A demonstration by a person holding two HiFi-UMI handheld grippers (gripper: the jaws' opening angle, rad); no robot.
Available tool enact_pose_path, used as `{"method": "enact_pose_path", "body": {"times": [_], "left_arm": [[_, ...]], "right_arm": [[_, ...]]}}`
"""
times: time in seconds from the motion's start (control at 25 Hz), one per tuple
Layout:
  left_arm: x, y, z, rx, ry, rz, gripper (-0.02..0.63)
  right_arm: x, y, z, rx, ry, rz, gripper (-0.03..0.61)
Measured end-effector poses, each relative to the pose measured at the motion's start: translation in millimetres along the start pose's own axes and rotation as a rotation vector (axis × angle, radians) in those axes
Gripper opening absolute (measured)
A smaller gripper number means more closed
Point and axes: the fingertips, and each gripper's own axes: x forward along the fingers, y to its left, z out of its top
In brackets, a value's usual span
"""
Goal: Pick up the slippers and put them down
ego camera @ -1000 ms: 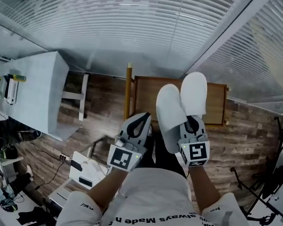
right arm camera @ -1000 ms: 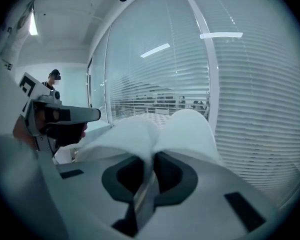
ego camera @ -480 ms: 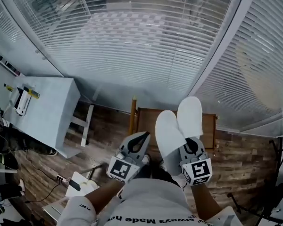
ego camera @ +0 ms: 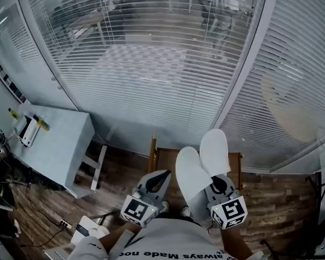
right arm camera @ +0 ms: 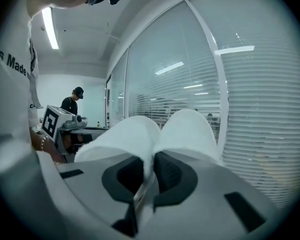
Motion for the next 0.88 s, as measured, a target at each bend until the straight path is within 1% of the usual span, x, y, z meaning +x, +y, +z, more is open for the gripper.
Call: {"method": "enact_pose_path", "body": {"times": [0.12,0.44,0.56,0.76,0.88], "left_arm": [[-8.6,-6.4,13.8,-0.002,-0.008,-0.014,0.012],[-18.6,-3.8,20.6,0.008,-0.031,-0.044,0.012],[-16.8,1.2,21.0,0.019,-0.037,-0.072,0.012],[-10.4,6.7,33.5,0.04,-0.044,-0.127,0.012],[-1.3,3.5,34.1,0.005,-0.045,-0.163,0.012]], "right_arm": [[-12.5,9.9,15.6,-0.001,-0.01,0.01,0.034],[-24.2,21.7,30.7,-0.004,-0.038,0.0,0.032],[-23.1,24.3,33.9,-0.005,-0.042,-0.018,0.032],[-20.9,24.9,34.6,0.005,-0.042,-0.067,0.032],[-23.0,19.3,36.3,0.023,-0.047,-0.107,0.032]]}}
